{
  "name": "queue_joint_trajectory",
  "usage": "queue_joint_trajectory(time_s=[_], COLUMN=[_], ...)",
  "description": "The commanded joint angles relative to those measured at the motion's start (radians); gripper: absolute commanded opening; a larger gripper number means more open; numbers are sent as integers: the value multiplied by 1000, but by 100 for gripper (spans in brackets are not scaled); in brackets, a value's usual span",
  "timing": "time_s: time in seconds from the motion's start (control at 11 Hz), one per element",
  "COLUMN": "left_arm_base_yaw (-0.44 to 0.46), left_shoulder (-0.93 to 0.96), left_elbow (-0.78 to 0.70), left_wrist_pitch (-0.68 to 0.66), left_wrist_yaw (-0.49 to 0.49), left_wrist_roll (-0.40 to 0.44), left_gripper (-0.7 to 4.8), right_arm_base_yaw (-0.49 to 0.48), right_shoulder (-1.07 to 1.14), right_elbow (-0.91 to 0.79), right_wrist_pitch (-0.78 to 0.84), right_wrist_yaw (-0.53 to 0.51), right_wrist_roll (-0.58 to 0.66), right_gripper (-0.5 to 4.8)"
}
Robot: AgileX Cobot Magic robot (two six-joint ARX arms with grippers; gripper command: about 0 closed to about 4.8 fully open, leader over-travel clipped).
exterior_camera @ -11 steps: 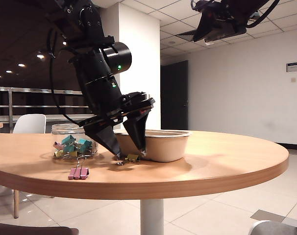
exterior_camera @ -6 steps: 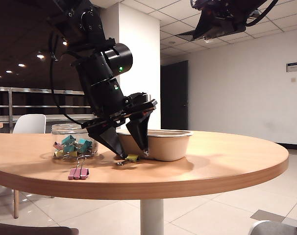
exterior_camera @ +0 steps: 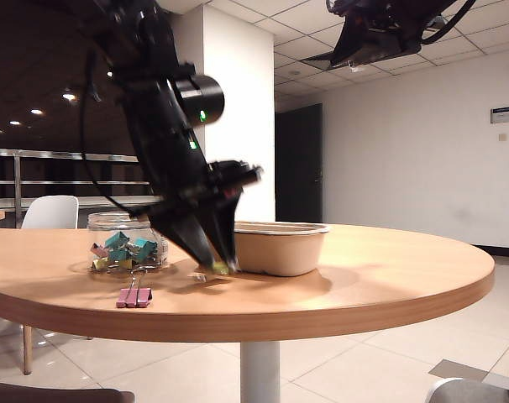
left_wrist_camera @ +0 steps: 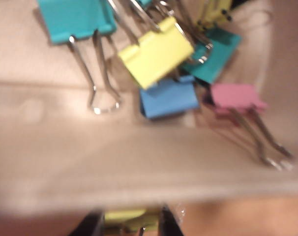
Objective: Pick up the box filled with clips, pour some clips from it into the rectangular paper box, and then put the clip box back on the table.
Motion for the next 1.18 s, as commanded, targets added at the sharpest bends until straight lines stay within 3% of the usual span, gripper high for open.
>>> queue_joint_trajectory(time_s=[0.09, 0.18, 0.27, 0.36, 0.54, 0.63, 0.72, 0.81, 1.09, 1.18], left_arm_base_yaw=[-1, -1, 0, 3, 6, 14, 14, 14, 14, 14], left_shoulder=[-133, -187, -145, -60, -60, -62, -73, -116, -178, -229], left_elbow=[5, 11, 11, 11, 13, 66, 161, 172, 171, 170], left_wrist_pitch=[-20, 41, 245, 342, 359, 224, -48, -152, -249, -416], left_wrist_yaw=[1, -3, -25, -68, -79, -78, -79, -91, -90, -89], left_wrist_roll=[4, 4, 0, 2, 4, 4, 18, 43, 42, 22], left_gripper=[115, 115, 115, 296, 297, 297, 297, 310, 336, 479], right_arm_base_yaw=[0, 0, 0, 0, 0, 0, -13, -14, -20, -20], right_shoulder=[-6, -6, -7, -6, -6, -6, -6, -6, -6, -6], right_elbow=[10, 10, 11, 11, 11, 11, 11, 11, 11, 11], right_wrist_pitch=[18, 18, 18, 17, 17, 17, 18, 18, 18, 18], right_wrist_yaw=[1, 0, -3, -6, -6, -6, -6, -6, -6, -6], right_wrist_roll=[2, 2, 5, 5, 5, 4, 4, 5, 5, 5], right_gripper=[180, 180, 180, 180, 180, 180, 180, 180, 180, 180])
